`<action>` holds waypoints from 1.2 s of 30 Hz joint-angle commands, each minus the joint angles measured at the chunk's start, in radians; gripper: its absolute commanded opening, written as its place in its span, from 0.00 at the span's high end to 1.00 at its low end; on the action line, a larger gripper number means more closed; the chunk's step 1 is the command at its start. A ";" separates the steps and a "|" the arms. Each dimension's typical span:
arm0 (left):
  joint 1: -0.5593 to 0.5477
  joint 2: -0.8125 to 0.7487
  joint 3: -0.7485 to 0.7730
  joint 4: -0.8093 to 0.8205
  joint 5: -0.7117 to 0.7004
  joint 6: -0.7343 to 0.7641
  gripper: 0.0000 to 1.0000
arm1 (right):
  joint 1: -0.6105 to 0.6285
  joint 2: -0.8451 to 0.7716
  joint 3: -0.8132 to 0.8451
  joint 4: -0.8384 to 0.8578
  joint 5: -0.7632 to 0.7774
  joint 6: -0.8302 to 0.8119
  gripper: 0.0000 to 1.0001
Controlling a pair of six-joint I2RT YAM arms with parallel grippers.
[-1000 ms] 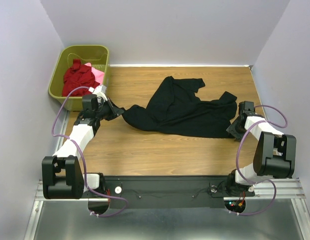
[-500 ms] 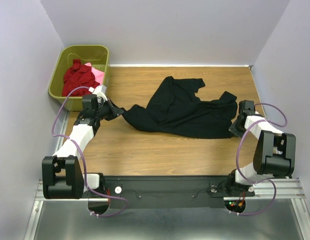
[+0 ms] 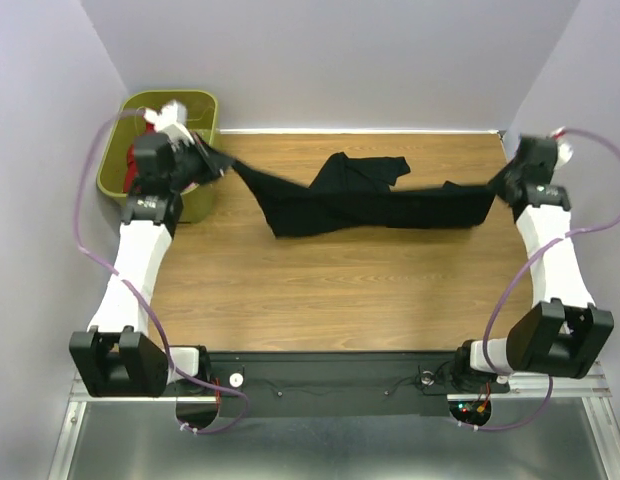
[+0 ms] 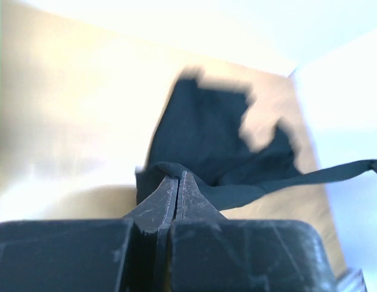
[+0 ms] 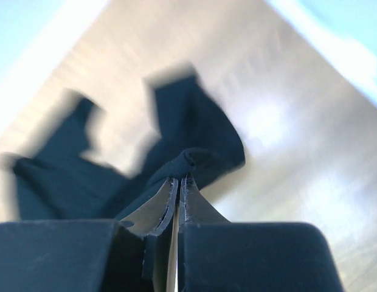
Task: Fold and stack the t-shirts
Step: Flatten the tshirt out
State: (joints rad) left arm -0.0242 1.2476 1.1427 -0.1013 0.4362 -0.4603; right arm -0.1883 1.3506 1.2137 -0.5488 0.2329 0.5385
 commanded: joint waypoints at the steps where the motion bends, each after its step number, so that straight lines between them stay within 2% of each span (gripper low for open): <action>1: 0.007 -0.016 0.266 -0.017 -0.059 0.002 1.00 | 0.000 -0.044 0.258 0.010 0.072 -0.028 0.99; 3: 0.009 0.003 0.459 -0.038 -0.086 -0.006 1.00 | 0.000 -0.038 0.398 0.009 0.077 -0.044 0.99; 7: 0.009 0.007 0.648 -0.032 -0.094 -0.014 1.00 | 0.000 -0.044 0.573 0.009 0.088 -0.083 0.99; 10: 0.009 -0.025 0.706 0.003 -0.090 -0.014 1.00 | 0.000 -0.079 0.638 0.010 0.085 -0.121 0.99; 15: 0.009 -0.158 0.715 0.043 -0.094 0.014 1.00 | 0.000 -0.175 0.661 0.016 0.091 -0.192 0.99; 21: 0.009 -0.295 0.759 0.060 -0.162 0.066 1.00 | 0.000 -0.295 0.679 0.039 0.072 -0.256 0.99; 25: 0.009 -0.263 0.934 -0.049 -0.177 0.095 1.00 | 0.000 -0.334 0.667 0.041 0.039 -0.256 0.99; 28: 0.009 -0.212 1.006 -0.087 -0.163 0.101 1.00 | 0.001 -0.331 0.662 0.043 0.034 -0.264 0.99; 32: 0.009 -0.114 1.037 -0.103 -0.155 0.107 1.00 | 0.003 -0.301 0.684 0.044 0.000 -0.279 0.99; 36: 0.009 -0.022 0.982 -0.086 -0.129 0.115 1.00 | 0.006 -0.234 0.666 0.044 -0.044 -0.295 0.99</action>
State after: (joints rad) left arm -0.0238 1.0554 2.1838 -0.1856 0.3271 -0.3759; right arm -0.1818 1.0462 1.8832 -0.5381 0.1967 0.2859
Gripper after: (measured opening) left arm 0.035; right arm 0.031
